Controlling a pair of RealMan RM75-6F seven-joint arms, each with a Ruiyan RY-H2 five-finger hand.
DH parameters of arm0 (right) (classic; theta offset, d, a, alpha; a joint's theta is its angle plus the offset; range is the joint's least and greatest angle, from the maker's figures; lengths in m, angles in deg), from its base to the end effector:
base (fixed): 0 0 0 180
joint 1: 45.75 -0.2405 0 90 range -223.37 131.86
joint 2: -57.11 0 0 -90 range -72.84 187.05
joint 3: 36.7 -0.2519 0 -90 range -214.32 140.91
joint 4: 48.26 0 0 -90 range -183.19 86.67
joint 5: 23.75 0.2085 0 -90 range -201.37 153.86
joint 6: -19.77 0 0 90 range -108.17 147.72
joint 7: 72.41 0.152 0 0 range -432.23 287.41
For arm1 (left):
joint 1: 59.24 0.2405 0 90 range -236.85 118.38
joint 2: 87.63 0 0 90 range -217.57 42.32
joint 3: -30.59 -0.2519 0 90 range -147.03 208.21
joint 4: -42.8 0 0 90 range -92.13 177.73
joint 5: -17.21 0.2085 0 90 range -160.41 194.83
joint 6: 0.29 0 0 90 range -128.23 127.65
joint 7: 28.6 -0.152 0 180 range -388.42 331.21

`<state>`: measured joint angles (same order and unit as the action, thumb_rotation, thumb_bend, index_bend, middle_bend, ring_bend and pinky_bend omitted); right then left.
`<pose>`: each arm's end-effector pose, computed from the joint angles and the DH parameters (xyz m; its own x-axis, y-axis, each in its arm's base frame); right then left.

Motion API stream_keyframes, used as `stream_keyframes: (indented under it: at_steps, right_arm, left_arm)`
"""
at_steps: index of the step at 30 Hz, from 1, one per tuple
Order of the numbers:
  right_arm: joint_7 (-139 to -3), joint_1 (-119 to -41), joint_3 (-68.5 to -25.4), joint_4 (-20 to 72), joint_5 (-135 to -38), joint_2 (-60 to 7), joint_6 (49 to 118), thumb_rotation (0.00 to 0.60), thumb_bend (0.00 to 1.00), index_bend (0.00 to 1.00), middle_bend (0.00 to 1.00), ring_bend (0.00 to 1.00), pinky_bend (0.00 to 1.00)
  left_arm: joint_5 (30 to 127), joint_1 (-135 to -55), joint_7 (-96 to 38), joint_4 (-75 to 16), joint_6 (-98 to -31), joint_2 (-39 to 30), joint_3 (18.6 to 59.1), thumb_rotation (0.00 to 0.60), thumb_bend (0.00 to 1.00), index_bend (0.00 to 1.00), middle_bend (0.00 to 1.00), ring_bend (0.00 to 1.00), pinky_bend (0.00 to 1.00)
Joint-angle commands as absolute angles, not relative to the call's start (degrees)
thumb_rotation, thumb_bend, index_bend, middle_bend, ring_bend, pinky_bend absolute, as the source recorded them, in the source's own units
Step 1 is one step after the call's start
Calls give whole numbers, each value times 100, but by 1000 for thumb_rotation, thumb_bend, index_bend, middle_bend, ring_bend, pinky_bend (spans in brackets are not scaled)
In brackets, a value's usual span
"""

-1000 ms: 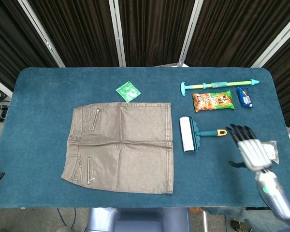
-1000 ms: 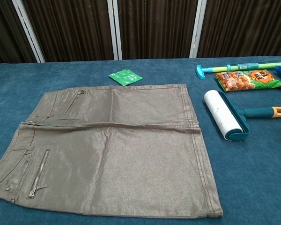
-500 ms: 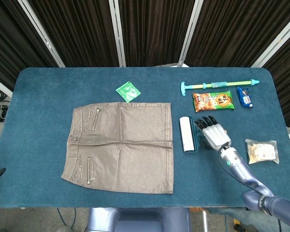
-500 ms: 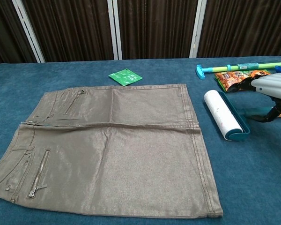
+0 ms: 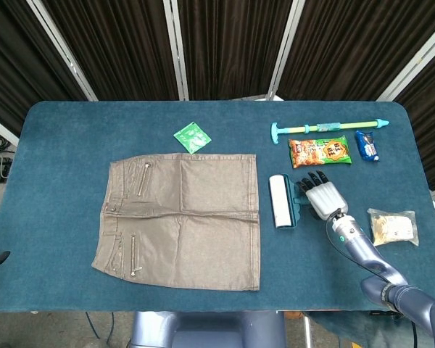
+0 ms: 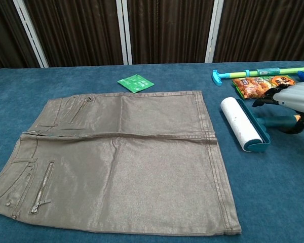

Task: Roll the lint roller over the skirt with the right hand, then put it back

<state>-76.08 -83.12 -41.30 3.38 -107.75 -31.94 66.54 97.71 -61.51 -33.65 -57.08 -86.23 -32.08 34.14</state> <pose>-0.2863 -0.3808 0.0197 0.7493 -0.2307 0.6207 -0.6583 -0.3605 0.6608 -0.3095 0.1753 0.2020 0.4839 0.0034 0.8751 0.8688 0.1185 -0.4808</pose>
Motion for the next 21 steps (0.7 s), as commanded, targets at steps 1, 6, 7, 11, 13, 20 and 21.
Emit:
stream_keyframes:
  at_steps: [1,6,7,11,13,20,21]
  right_arm:
    - [-7589,-8331,-4088,205,-10777,-3261,6645,600,327,152,156,17,0]
    - [-7498,-8381,-4054,2,-10781,-3382,6626,600,358,179,197,76,60]
    - [-7493,-8393,-4040,-47,-10798,-3401,6630,600,360,181,203,87,94]
    - [-7412,-8441,-3988,-183,-10843,-3459,6587,600,403,216,267,152,177]
    - [-7366,-8454,-3980,-261,-10865,-3502,6619,600,463,258,333,217,249]
    - [-6848,-8422,-3875,-578,-11146,-3647,7122,600,751,401,501,391,417]
    - [-6761,-8419,-3854,-613,-11186,-3649,7182,600,767,405,505,395,423]
  left_arm:
    - [9792,-6147,-3374,-5725,-8641,-3210,3410,600,0,0,0,0,0]
    - [9812,-6139,-3385,-5743,-8659,-3210,3403,600,0,0,0,0,0]
    - [9807,-6143,-3390,-5739,-8653,-3209,3404,600,0,0,0,0,0]
    - [9772,-6150,-3381,-5735,-8623,-3209,3410,600,0,0,0,0,0]
    - [9763,-6152,-3376,-5733,-8625,-3209,3417,600,0,0,0,0,0]
    - [9741,-6169,-3382,-5722,-8578,-3203,3414,600,0,0,0,0,0]
    - [9743,-6169,-3381,-5722,-8580,-3203,3414,600,0,0,0,0,0]
